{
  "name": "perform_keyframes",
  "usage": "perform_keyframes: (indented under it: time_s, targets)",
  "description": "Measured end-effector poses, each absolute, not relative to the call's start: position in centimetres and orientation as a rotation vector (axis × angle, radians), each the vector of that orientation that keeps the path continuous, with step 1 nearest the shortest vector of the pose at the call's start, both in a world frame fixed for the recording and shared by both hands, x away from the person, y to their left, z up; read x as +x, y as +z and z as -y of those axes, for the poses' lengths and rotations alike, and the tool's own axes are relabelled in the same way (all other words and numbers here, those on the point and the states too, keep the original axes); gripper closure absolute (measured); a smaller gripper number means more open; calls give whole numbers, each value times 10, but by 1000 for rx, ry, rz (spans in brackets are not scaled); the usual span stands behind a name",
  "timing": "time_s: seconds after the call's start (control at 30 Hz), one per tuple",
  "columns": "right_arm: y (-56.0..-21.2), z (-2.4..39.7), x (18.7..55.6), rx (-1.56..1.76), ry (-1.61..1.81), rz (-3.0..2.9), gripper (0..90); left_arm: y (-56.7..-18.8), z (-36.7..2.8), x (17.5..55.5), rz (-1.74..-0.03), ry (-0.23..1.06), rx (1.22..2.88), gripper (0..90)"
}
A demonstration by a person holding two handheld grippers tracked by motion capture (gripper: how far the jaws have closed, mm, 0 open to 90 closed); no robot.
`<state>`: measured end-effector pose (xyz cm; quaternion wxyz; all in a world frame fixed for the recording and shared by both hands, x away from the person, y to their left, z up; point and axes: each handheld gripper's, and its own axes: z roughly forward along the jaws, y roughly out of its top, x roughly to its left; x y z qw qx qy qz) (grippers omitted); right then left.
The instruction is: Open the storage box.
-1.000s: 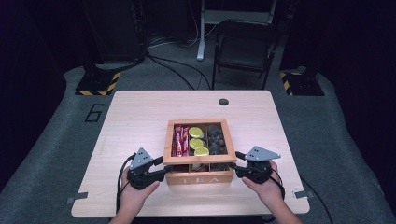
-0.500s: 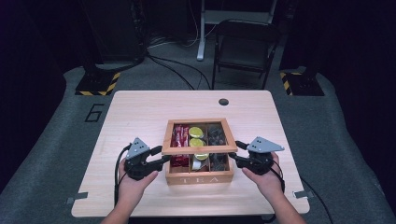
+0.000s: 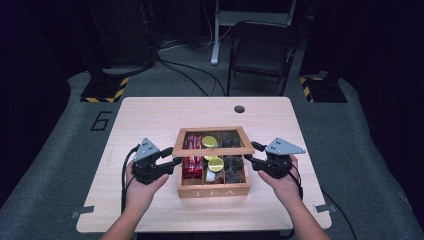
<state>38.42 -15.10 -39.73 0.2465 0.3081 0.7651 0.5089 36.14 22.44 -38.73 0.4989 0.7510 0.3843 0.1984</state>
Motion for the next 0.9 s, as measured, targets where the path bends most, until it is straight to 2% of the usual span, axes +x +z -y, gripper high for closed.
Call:
perform_keyframes:
  time_s: [0.73, 0.9]
  targets:
    - [-374, 148, 416, 845, 1431, -2054, 511, -360, -225, 381, -955, 487, 1761, 545]
    - [-374, 137, 431, 844, 1293, -2088, 511, -359, -225, 384, -959, 482, 1740, 545]
